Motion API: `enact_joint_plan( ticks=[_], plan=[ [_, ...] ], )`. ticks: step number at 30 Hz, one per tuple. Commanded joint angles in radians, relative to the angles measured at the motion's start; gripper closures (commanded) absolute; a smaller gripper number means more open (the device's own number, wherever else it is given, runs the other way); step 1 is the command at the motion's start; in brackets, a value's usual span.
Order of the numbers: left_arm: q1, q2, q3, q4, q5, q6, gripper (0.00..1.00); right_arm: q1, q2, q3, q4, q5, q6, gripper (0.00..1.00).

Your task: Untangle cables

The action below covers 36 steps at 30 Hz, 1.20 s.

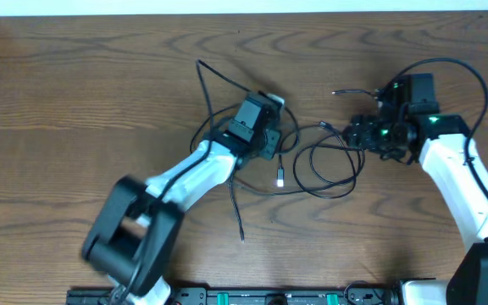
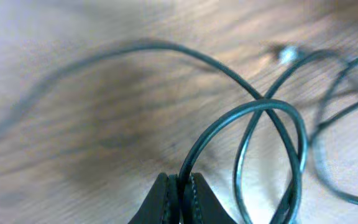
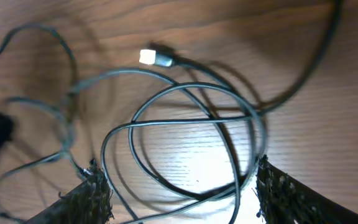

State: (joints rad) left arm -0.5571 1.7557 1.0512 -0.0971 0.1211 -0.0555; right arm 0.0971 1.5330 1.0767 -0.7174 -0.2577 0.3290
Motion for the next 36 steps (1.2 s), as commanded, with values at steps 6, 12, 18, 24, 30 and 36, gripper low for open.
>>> enact_joint_plan(
  ticks=[6, 12, 18, 24, 30, 36],
  plan=[
    [0.005, -0.237, 0.001, -0.079, -0.009, -0.009, 0.93, 0.055, -0.006, -0.109, 0.084, 0.089, 0.086, 0.24],
    [0.005, -0.282, 0.001, -0.134, 0.005, -0.036, 0.93, 0.055, -0.006, -0.169, 0.159, -0.014, 0.086, 0.2],
    [0.005, -0.282, 0.001, -0.145, 0.051, -0.044, 0.93, 0.055, -0.006, -0.182, 0.225, -0.085, 0.094, 0.18],
    [0.031, -0.308, 0.001, -0.145, 0.051, -0.1, 0.93, 0.055, -0.006, -0.182, 0.243, -0.085, 0.127, 0.18],
    [0.096, -0.405, 0.001, -0.145, 0.051, -0.167, 0.93, 0.058, -0.006, -0.182, 0.273, -0.085, 0.127, 0.15],
    [0.208, -0.581, 0.001, -0.153, 0.053, -0.28, 0.93, 0.06, -0.006, -0.183, 0.281, -0.05, 0.127, 0.15]
  ],
)
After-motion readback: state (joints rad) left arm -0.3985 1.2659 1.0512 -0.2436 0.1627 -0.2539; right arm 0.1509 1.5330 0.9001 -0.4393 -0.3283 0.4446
